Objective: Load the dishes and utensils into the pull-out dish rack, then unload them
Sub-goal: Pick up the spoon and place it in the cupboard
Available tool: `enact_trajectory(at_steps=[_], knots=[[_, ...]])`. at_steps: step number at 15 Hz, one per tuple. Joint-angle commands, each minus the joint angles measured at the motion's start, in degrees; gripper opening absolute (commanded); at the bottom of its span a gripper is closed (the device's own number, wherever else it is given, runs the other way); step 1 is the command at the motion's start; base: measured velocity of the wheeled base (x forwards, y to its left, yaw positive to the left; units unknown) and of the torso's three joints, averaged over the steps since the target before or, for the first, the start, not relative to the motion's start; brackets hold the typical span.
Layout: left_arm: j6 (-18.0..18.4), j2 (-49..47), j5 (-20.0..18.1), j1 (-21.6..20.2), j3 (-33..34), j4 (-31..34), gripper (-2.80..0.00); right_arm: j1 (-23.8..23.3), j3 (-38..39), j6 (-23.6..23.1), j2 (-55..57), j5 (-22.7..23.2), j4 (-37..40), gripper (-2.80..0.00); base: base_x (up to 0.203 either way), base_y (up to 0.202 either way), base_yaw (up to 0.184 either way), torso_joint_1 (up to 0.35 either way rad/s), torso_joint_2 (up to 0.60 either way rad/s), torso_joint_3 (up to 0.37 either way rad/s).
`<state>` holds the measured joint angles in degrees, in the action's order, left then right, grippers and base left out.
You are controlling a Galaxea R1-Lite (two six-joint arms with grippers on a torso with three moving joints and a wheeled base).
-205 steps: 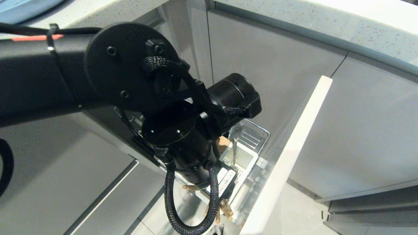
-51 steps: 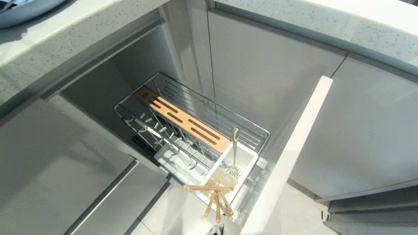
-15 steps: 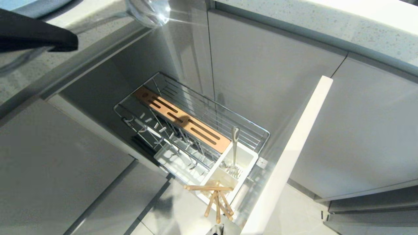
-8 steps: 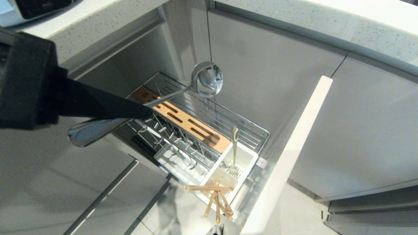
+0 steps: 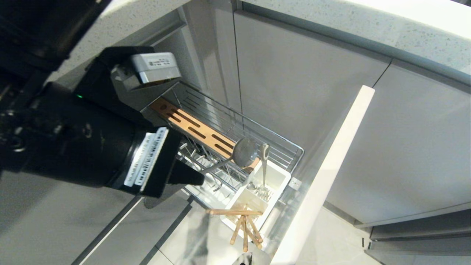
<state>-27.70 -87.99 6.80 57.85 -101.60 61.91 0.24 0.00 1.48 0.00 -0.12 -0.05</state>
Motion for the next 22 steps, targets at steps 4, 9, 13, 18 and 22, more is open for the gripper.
enact_trajectory(at_steps=[4,9,13,18,22], knots=[[-3.85,-11.51,1.83,0.85,-7.87,4.60,-2.80,0.02,0.07,0.02,0.00,0.01,-0.02,-2.80,0.000,0.000,0.000,0.000,0.00,0.000],[-4.12,-14.36,3.83,0.86,-8.35,4.62,-2.80,0.02,0.09,0.02,0.00,-0.06,-0.04,-2.80,0.000,0.000,0.000,0.000,0.00,0.000],[-4.03,-15.56,3.66,0.95,-8.52,4.53,-2.80,0.02,0.09,0.02,0.00,-0.06,-0.04,-2.80,0.000,0.000,0.000,0.000,0.00,0.000],[-4.03,-16.59,3.49,1.46,-8.52,4.52,-2.80,0.02,0.09,0.02,0.00,0.02,-0.04,-2.80,0.000,0.000,0.000,0.000,0.00,0.000],[-4.12,-17.62,3.39,1.83,-8.56,4.53,-2.80,0.02,0.00,0.02,0.00,0.00,-0.04,-2.80,0.000,0.000,0.000,0.000,0.00,0.000]])
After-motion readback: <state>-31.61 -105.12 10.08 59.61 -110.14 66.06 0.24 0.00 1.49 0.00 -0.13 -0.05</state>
